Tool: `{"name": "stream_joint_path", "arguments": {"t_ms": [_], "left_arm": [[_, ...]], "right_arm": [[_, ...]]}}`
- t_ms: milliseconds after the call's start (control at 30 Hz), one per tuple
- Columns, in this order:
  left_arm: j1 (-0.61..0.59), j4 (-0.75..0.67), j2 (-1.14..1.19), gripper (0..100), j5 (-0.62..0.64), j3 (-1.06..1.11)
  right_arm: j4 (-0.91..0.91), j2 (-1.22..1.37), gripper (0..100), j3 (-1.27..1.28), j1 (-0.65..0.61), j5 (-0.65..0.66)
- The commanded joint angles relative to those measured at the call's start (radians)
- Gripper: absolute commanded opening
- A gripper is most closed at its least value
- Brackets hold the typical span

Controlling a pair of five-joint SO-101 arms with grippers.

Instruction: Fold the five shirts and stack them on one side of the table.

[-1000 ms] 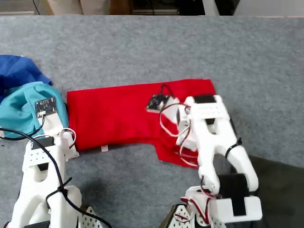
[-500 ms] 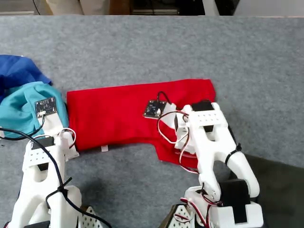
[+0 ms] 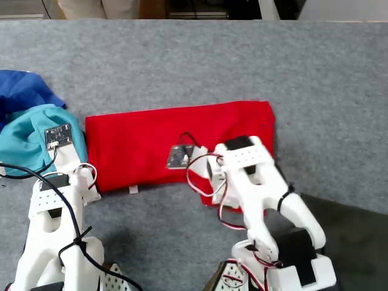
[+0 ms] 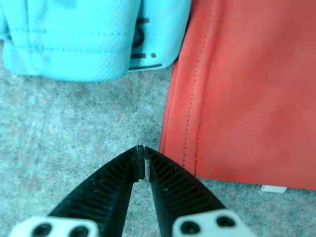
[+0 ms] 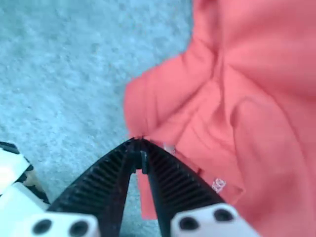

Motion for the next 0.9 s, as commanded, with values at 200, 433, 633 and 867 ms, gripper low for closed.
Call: {"name": "stream_joint_path", "arguments": {"t_ms": [200, 433, 633, 867], "left_arm": [[-0.008, -0.011, -0.019, 2, -0.006, -0.002], [-0.008, -0.011, -0.019, 2, -0.006, -0.002], [-0.008, -0.011, -0.019, 2, -0.006, -0.002], [-0.008, -0.011, -0.019, 2, -0.006, -0.002]], "right_arm": [[0.051, -0.147, 0.9, -0.004, -0.105, -0.018], [0.051, -0.199, 9.0, -0.082, -0.025, -0.055], [0.044, -0.197, 18.1, -0.108, 0.053, 0.026], [-0.043, -0.159, 17.8, -0.036, 0.048, 0.029]]}}
